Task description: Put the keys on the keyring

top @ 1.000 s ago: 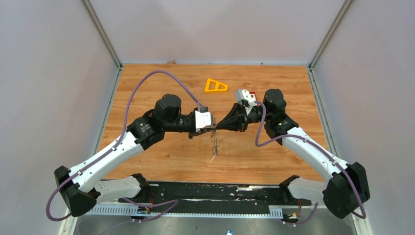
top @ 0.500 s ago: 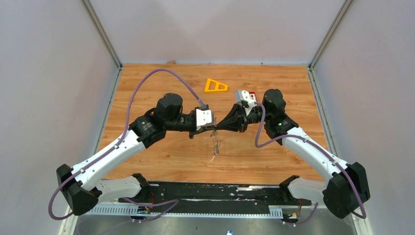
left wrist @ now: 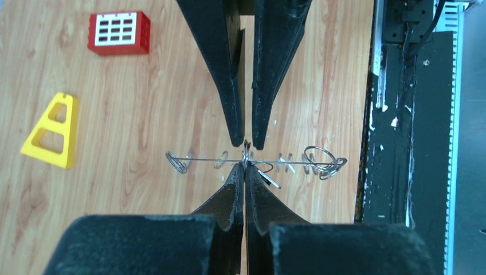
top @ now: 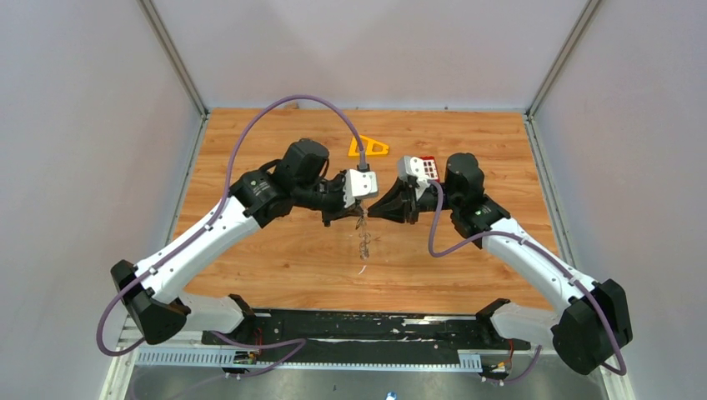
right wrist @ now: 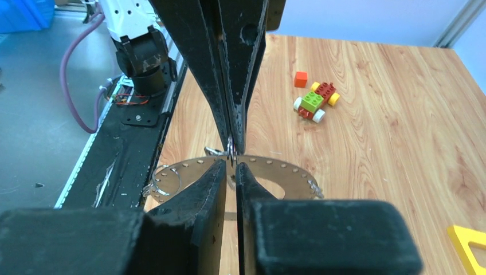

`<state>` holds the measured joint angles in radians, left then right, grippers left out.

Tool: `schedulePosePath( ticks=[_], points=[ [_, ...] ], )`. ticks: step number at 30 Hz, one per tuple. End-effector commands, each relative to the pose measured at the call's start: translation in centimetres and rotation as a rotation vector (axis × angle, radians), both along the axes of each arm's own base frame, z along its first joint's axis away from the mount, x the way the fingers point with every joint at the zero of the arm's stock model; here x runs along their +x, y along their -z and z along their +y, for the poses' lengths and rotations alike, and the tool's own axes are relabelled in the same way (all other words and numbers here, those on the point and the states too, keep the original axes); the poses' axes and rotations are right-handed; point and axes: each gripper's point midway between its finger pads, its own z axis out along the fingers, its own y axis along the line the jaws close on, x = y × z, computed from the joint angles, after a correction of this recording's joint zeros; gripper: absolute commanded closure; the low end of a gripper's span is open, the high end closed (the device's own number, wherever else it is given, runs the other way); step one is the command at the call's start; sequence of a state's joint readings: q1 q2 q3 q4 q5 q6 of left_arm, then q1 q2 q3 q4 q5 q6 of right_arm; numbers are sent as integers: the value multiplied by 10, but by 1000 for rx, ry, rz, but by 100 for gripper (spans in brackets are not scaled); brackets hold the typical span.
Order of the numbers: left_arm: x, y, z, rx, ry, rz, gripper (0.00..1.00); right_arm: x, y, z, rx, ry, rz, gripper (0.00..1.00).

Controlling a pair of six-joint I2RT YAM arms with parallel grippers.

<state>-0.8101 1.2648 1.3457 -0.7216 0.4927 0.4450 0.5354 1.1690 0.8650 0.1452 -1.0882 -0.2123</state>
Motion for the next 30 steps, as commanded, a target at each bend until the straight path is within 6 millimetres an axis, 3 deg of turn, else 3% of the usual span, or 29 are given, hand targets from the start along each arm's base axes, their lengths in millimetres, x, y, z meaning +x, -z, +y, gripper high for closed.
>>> schedulePosePath(
  ticks=[1,18,30],
  points=[
    [-4,-2,14,94,-28,49,100,7,-3,1,-10,30,-32,85],
    [4,-1,6,174,-196,265,100,2,1,9,-2,-15,52,60],
    [-4,7,4,199,-177,309,100,4,2,12,7,-19,87,65]
  ],
)
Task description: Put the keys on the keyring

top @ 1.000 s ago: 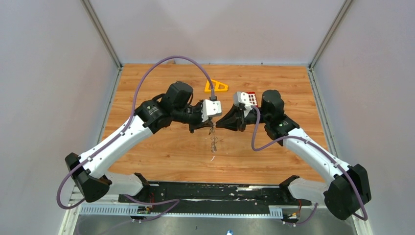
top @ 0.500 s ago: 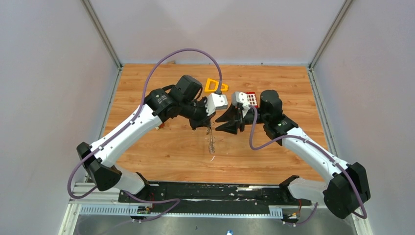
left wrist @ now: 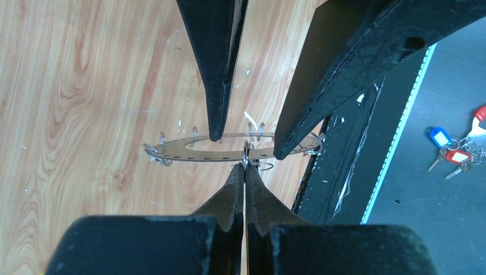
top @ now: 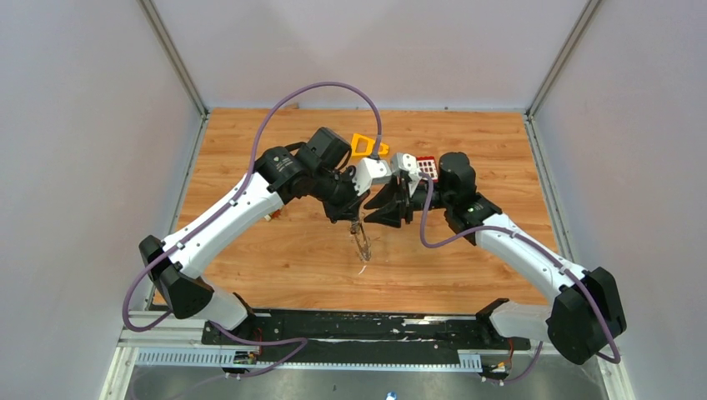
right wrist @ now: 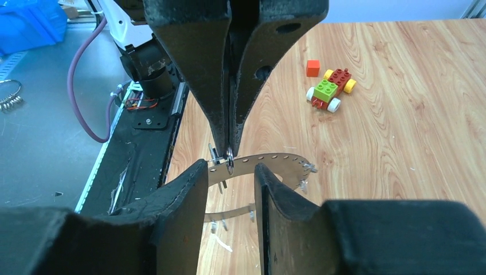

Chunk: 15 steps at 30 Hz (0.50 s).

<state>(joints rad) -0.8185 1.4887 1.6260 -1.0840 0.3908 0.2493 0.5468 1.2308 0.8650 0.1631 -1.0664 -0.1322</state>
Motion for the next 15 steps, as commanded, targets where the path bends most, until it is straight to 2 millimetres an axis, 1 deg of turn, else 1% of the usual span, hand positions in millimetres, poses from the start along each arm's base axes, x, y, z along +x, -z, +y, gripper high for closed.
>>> schedulePosePath(
  ticks=[1,8,12,15],
  points=[
    [-4,-16,-8,-51,6,5,100,-2,-15,5,38,-34,-25,66],
    [-5,-15,-11,-60,15,18,100,-3,-12,8,39,-49,-1,71],
    [-6,-12,-11,-57,17,24,100,-4,-13,8,42,-53,-4,77],
    [-6,-12,-12,-58,19,26,100,-5,-13,8,42,-56,-3,79]
  ],
)
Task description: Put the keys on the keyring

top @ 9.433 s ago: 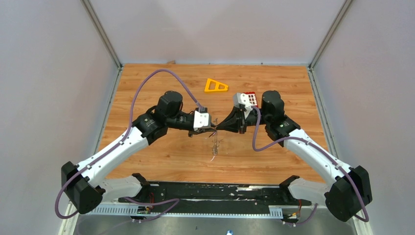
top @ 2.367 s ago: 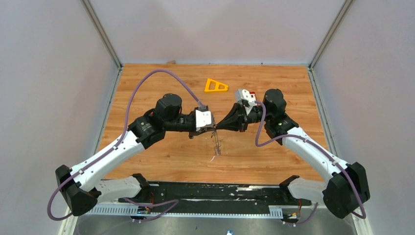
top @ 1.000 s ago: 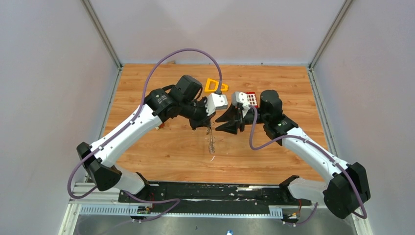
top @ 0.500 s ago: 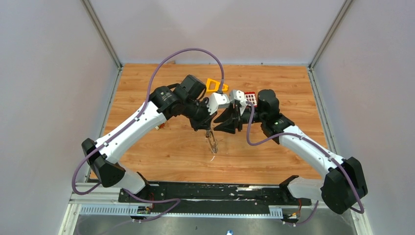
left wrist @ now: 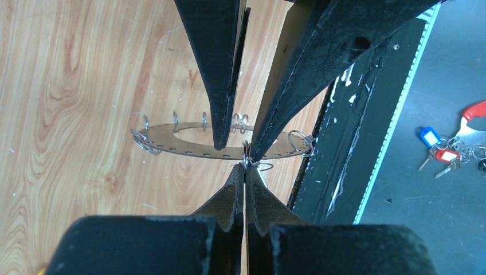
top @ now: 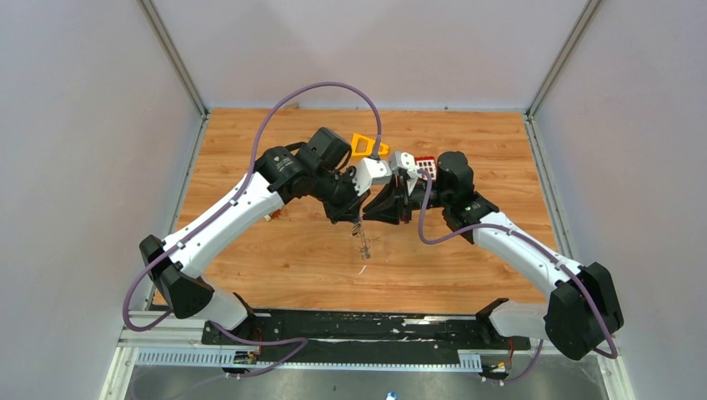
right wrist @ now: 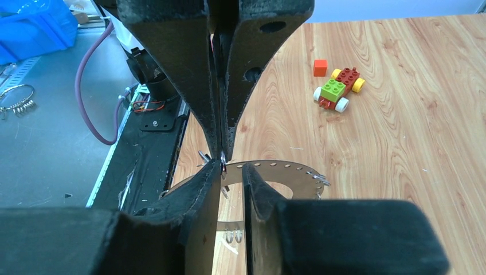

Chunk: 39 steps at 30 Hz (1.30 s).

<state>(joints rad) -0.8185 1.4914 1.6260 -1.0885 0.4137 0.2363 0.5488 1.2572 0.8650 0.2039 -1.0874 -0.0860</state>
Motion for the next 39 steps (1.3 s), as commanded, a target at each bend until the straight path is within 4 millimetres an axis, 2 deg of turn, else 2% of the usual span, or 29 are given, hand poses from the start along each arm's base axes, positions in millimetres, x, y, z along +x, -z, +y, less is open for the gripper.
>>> schedulePosePath(
  ticks=[1,17,32,39],
  points=[
    [-2,-11,-10,-50,15,0,100,-4,-15,5,35,-35,-38,80],
    [-3,-13,-13,-63,23,5,100,-6,-13,8,31,-41,-35,80],
    [-4,-14,-14,-71,29,5,100,-7,-11,11,21,-45,-33,76],
    [-3,-15,-14,-77,28,1,100,-9,-11,13,18,-53,-34,79]
  ],
)
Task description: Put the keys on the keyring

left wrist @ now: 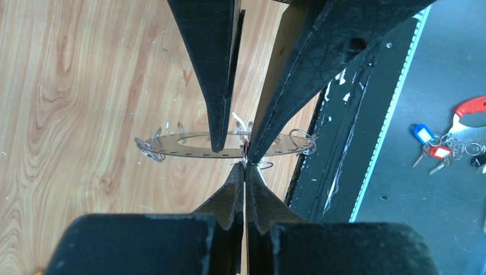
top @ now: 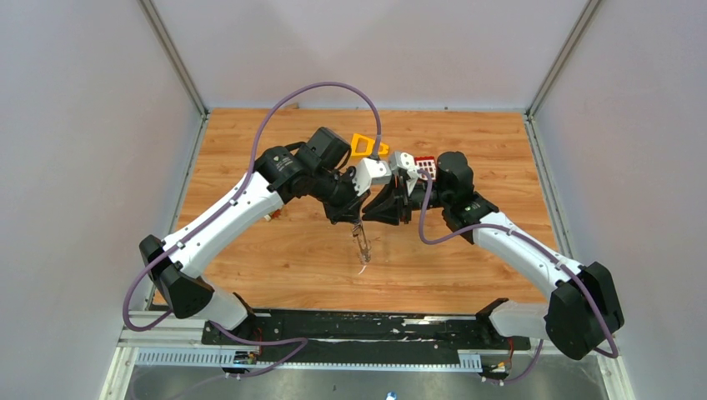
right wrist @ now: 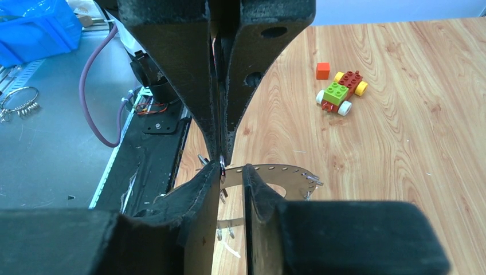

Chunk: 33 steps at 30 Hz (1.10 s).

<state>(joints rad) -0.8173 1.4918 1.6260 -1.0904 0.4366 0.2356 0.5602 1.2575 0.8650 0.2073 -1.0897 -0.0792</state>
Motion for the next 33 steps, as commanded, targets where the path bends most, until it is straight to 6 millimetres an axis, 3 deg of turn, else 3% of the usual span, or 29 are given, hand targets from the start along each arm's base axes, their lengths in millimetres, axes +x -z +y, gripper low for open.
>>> schedulePosePath(
  ticks=[1,8,11,22,28,33],
  points=[
    [0,-15,-12,-69,17,-15,100,-6,-11,10,17,-41,-39,81],
    [-1,-18,-13,-80,23,-20,100,-4,-12,10,11,-33,-49,100],
    [-1,-20,-13,-91,31,-36,99,-3,-13,9,9,-17,-60,100],
    [0,-47,-3,-231,71,-251,61,-5,-32,-2,41,3,-113,100],
    [-1,-48,7,-282,85,-357,57,-10,-45,-10,70,-10,-137,100],
    [-9,-46,2,-364,133,-382,57,-12,-49,-13,81,-17,-147,100]
  ],
)
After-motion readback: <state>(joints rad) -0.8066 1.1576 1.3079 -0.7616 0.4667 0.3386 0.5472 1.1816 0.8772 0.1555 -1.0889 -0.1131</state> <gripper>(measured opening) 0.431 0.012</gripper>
